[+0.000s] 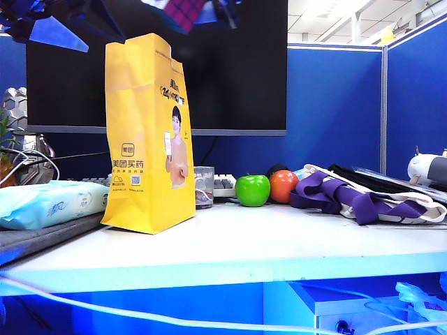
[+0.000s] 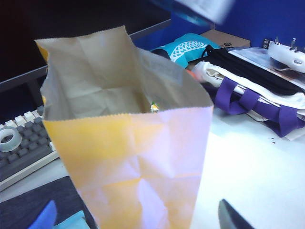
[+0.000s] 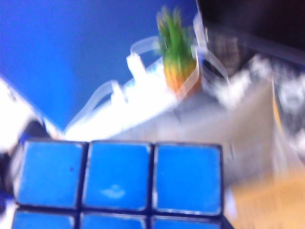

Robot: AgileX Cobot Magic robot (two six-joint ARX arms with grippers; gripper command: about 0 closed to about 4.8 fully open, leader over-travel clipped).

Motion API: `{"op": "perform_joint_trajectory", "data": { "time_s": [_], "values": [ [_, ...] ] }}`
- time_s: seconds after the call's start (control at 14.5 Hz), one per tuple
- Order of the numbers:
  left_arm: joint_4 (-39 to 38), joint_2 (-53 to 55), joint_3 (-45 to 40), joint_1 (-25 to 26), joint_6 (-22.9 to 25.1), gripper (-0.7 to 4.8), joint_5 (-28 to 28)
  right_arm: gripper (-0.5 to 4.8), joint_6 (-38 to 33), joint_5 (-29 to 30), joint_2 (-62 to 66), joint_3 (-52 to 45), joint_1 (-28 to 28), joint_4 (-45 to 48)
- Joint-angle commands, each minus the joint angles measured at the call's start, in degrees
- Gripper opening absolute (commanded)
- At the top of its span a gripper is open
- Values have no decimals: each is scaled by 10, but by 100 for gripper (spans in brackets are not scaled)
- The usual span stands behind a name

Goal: Pick up the Rubik's Cube and throw it into the yellow paper bag.

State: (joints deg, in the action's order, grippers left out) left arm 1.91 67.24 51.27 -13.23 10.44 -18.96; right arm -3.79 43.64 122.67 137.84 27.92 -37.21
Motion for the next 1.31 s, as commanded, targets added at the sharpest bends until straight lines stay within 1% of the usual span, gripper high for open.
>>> {"op": "perform_joint_trajectory", "data": {
  "time_s": [0.07, 0.21, 0.41, 0.55, 0.83, 0.89, 0.96, 1.17, 1.31],
  "values": [
    [4, -1, 3, 0, -9, 479, -8, -1, -29, 37, 8, 4, 10, 67],
    [4, -1, 3, 0, -9, 479, -8, -1, -35, 63, 15, 4, 13, 85],
    [4, -1, 3, 0, -8, 479, -8, -1, -33, 76, 22, 4, 16, 134],
    [4, -1, 3, 0, -9, 479, -3, -1, -4, 73, 28, 4, 11, 139],
    [8, -2, 3, 8, -7, 479, 14, -1, 59, 44, 29, 9, -8, 102],
    [15, -2, 3, 11, -6, 479, 24, -1, 89, 24, 29, 13, -8, 81],
    [20, -2, 3, 11, -6, 479, 24, -1, 116, 21, 29, 24, -8, 60],
    [31, -2, 3, 11, -6, 479, 22, -1, 120, 21, 29, 48, -5, 57],
    [33, -2, 3, 11, -6, 479, 25, -1, 133, 19, 29, 65, -5, 34]
  ]
}}
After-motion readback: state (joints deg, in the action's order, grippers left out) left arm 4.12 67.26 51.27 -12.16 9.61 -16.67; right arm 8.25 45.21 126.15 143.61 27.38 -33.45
